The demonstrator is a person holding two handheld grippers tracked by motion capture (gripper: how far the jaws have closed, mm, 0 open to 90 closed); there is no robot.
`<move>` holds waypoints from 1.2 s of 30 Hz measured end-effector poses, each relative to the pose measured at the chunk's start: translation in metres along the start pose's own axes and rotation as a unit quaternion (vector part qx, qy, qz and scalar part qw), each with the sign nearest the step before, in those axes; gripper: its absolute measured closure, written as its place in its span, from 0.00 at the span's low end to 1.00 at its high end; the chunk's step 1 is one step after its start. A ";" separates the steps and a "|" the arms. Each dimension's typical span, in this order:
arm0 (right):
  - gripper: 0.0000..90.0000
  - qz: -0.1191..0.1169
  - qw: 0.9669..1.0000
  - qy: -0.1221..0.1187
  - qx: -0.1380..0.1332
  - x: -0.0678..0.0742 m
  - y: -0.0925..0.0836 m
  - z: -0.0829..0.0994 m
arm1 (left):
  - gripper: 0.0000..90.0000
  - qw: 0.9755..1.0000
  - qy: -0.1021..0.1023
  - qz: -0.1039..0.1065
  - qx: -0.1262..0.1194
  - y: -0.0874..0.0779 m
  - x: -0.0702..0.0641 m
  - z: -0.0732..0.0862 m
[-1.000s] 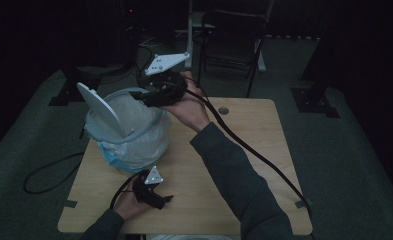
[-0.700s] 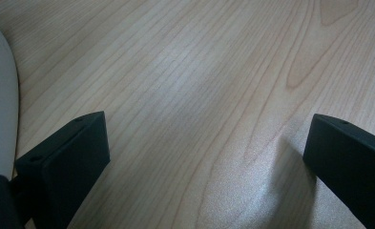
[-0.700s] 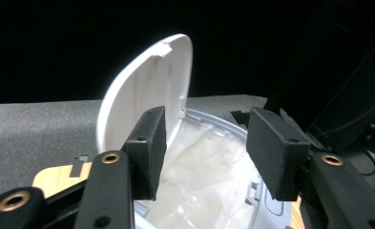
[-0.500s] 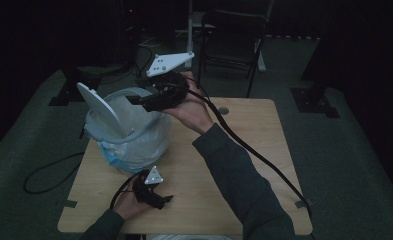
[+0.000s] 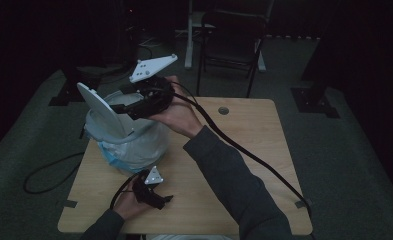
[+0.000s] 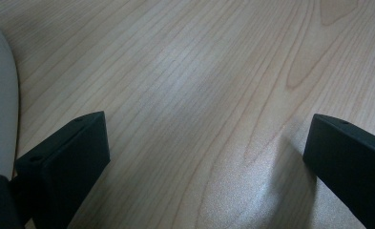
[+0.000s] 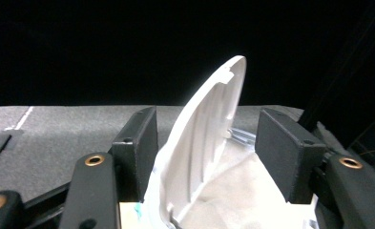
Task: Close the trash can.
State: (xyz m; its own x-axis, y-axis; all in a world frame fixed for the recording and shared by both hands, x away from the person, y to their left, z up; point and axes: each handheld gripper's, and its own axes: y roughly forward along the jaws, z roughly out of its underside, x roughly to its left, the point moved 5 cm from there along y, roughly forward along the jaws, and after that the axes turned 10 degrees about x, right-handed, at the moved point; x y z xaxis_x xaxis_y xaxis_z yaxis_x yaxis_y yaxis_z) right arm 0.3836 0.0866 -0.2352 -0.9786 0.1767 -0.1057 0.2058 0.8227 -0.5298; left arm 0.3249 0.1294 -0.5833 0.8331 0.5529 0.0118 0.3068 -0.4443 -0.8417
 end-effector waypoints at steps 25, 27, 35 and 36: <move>0.52 0.143 0.982 0.111 0.053 -0.076 0.045 0.051 | 0.02 1.000 -0.001 -0.001 -0.001 0.000 0.000 0.000; 0.57 0.154 0.980 0.107 0.059 -0.080 0.051 0.054 | 0.02 1.000 -0.001 0.000 -0.001 0.000 -0.001 0.000; 0.78 0.168 0.979 0.071 0.087 -0.079 0.065 0.061 | 0.02 1.000 0.000 0.000 -0.001 0.000 -0.001 0.000; 0.83 0.161 0.980 0.063 0.094 -0.078 0.069 0.063 | 0.02 1.000 0.001 0.000 -0.001 0.000 -0.001 0.000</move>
State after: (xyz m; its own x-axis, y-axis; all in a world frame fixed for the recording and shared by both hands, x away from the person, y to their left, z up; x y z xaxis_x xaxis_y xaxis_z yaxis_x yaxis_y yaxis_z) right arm 0.4739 0.0955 -0.3161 -0.8520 0.4864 -0.1937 0.4874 0.6019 -0.6326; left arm 0.3244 0.1291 -0.5833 0.8339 0.5518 0.0117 0.3069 -0.4459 -0.8408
